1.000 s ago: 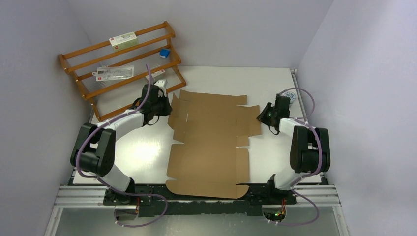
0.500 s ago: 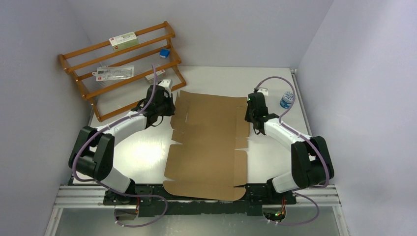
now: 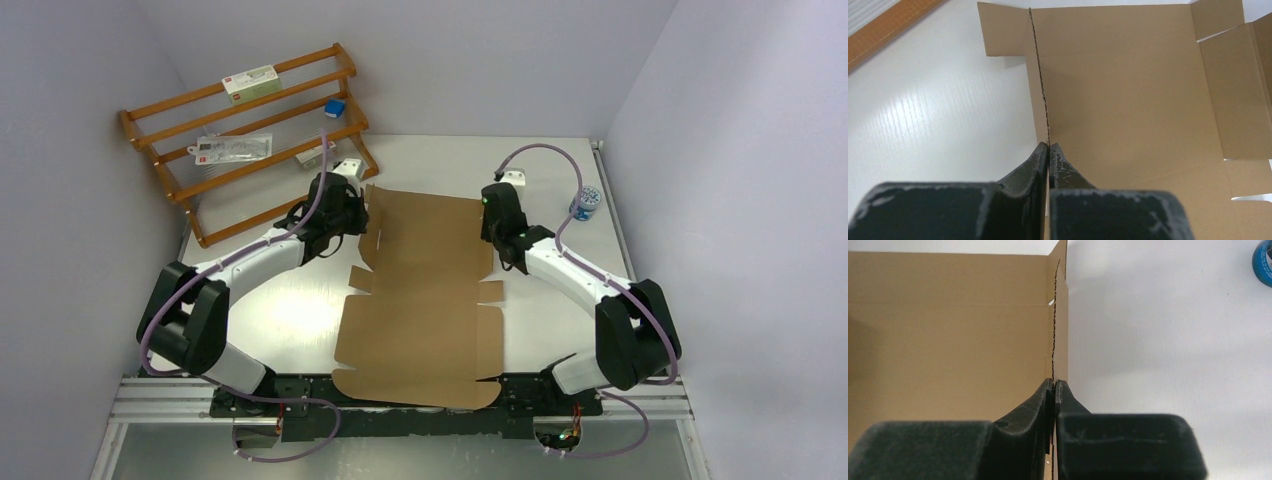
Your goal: Fold the paper box
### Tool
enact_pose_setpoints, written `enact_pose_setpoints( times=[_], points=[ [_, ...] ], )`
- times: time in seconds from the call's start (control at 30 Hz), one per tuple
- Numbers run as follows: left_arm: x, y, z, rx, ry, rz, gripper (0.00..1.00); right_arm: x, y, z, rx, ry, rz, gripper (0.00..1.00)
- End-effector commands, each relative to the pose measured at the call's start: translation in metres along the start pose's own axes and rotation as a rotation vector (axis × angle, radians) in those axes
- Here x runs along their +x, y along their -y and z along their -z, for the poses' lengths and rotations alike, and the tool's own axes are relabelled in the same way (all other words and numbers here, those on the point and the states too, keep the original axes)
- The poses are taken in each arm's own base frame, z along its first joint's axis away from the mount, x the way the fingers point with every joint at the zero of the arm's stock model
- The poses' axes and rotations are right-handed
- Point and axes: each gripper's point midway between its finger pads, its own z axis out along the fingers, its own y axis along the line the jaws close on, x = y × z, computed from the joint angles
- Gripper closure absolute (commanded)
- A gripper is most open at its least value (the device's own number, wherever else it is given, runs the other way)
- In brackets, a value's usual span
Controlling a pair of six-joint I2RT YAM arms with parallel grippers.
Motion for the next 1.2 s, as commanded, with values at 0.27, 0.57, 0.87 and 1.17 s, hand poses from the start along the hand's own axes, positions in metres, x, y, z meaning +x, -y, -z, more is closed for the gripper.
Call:
enact_pose_setpoints(
  times=[0.27, 0.57, 0.87, 1.17],
  points=[
    [-0.003, -0.014, 0.004, -0.091, 0.035, -0.015, 0.95, -0.004, 0.020, 0.002, 0.075, 0.006, 0.010, 0.77],
    [0.016, -0.043, -0.002, -0.076, 0.010, 0.072, 0.95, -0.046, 0.015, 0.004, 0.004, 0.071, 0.031, 0.46],
    [0.033, -0.058, -0.010, -0.041, -0.031, 0.115, 0.95, -0.072, -0.048, -0.028, -0.289, 0.054, 0.222, 0.28],
    [0.037, -0.066, -0.013, -0.034, -0.034, 0.100, 0.95, -0.050, -0.118, -0.077, -0.640, -0.053, 0.289, 0.19]
  ],
)
